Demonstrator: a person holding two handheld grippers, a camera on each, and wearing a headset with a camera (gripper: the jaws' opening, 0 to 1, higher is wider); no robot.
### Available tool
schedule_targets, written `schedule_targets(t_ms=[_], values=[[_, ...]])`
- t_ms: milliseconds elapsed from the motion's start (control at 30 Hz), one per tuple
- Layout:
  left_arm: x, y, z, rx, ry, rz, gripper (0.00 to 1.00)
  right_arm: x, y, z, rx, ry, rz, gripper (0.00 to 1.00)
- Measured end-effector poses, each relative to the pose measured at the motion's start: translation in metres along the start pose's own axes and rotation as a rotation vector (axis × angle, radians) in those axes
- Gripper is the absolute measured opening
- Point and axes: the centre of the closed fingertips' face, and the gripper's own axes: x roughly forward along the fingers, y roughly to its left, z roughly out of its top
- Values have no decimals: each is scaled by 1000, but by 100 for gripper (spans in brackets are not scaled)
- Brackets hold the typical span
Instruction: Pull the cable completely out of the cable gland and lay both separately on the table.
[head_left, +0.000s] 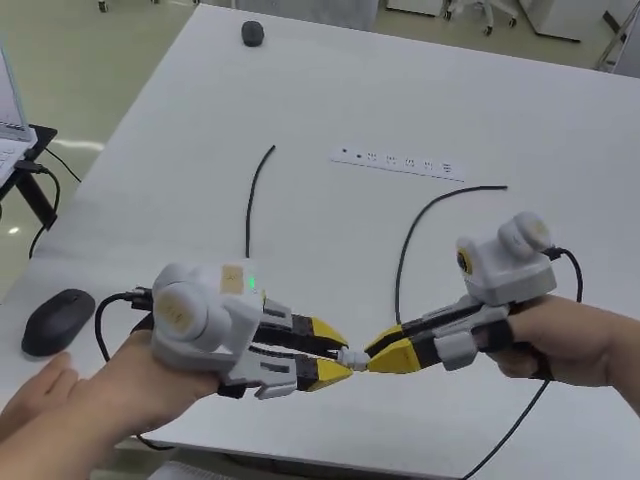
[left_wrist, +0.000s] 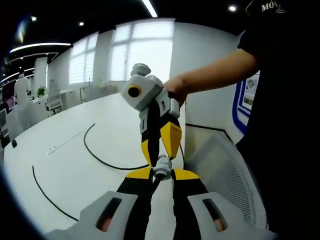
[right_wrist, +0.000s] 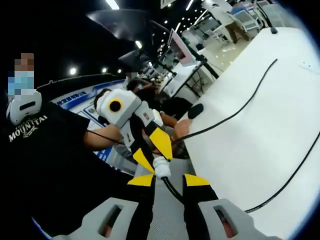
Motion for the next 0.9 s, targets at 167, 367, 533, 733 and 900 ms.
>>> schedule_targets(t_ms=[167,367,533,733,900], values=[[0,0,2,2,-3,-5,15,6,7,-3,10,4,41,16],[1,1,0,3,13,0,15,10,8,-3,-14,-3,48,12],[2,3,-2,-18,15,1,15,9,8,-3,-20,-20,45,10],[4,0,-2,-35,10,-6,15,6,10,-1,-9,-54,65,9],[4,-1,-4,-50,10,-7,15,8,9,-2,-33,-54,53,9]])
